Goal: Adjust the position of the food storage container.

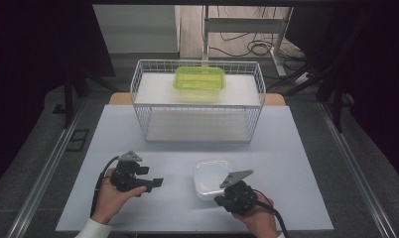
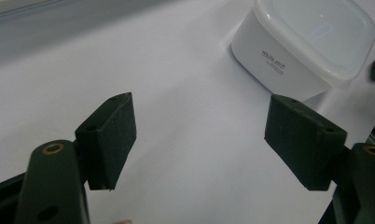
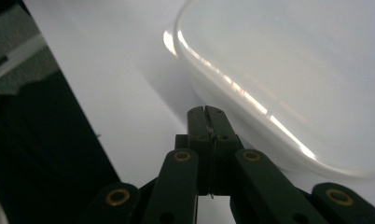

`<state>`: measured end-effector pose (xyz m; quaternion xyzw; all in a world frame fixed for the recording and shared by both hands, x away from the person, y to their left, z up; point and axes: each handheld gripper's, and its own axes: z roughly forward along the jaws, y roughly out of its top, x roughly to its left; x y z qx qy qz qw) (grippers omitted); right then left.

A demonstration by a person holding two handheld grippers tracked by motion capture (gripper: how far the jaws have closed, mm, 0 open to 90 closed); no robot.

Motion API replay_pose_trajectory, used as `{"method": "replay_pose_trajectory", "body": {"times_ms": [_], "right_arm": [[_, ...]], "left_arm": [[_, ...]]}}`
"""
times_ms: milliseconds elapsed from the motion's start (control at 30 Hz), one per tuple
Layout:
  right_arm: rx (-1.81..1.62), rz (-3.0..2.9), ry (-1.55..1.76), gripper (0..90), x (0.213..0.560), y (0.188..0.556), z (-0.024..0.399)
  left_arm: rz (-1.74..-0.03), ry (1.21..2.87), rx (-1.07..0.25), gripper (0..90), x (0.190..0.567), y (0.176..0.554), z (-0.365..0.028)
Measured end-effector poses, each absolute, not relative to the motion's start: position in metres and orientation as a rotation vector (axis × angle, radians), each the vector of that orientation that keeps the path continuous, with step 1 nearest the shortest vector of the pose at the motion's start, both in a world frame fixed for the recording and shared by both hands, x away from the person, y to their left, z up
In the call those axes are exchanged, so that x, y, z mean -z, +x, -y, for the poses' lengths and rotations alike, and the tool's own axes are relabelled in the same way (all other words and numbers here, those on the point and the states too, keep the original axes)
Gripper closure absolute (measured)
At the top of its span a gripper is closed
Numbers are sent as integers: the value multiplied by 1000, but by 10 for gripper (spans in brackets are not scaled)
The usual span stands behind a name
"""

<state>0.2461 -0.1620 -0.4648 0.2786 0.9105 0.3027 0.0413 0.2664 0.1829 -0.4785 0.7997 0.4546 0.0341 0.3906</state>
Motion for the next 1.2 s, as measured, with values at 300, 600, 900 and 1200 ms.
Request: {"method": "replay_pose_trajectory", "body": {"times_ms": [300, 600, 900, 1200], "right_arm": [[-977, -2568, 1101, 892, 445, 275, 231], [-914, -2610, 1188, 892, 481, 302, 240], [-924, -2672, 1103, 892, 484, 299, 216], [-906, -2676, 1070, 892, 485, 296, 201]], "left_arm": [[-1154, 2036, -89, 242, 479, 266, -182], [-1152, 2045, -87, 242, 481, 268, -181], [-1151, 2042, -87, 242, 480, 267, -181], [-1153, 2042, -86, 242, 481, 267, -181]]}}
